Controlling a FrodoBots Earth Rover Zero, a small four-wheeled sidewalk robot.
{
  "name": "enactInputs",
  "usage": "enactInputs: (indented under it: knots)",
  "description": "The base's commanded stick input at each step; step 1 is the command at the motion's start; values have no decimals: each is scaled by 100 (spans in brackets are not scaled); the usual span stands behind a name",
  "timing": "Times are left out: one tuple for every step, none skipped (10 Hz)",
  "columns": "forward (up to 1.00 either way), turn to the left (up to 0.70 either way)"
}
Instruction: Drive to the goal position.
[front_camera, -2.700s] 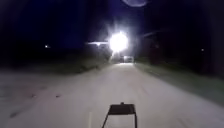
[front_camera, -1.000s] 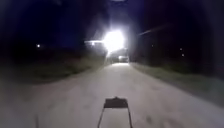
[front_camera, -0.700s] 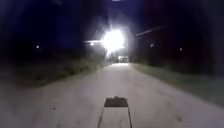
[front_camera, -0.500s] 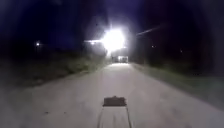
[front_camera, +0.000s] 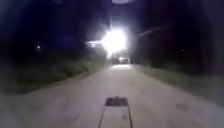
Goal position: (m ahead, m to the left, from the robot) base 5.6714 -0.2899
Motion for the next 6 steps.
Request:
enactInputs:
  knots:
    - [100, 0]
    - [100, 0]
    - [100, 3]
    - [100, 10]
    - [100, 17]
    - [100, 15]
